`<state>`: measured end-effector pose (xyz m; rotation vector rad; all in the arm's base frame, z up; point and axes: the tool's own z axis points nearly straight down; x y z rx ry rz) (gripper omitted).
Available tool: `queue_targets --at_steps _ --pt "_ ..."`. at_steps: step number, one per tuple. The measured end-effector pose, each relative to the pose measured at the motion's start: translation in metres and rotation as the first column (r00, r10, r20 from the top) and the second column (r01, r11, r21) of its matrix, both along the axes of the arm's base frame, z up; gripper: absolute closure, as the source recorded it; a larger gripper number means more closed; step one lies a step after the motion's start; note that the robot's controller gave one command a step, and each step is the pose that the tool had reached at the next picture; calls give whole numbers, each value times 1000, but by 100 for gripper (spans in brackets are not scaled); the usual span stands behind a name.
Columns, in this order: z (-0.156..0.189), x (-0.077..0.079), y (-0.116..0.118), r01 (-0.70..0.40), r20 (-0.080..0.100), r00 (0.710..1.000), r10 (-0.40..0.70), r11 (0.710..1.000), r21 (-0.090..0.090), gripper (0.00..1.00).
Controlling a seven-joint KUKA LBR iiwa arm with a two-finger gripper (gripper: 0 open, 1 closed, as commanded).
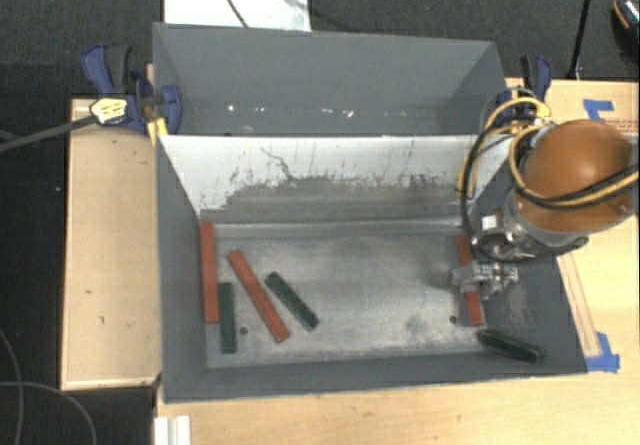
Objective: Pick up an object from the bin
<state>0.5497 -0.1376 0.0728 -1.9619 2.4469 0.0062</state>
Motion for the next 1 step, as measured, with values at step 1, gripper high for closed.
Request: queue_targets --at_steps 1 --pt "115 2 0 4 8 1000 -4 1000 -7 100"
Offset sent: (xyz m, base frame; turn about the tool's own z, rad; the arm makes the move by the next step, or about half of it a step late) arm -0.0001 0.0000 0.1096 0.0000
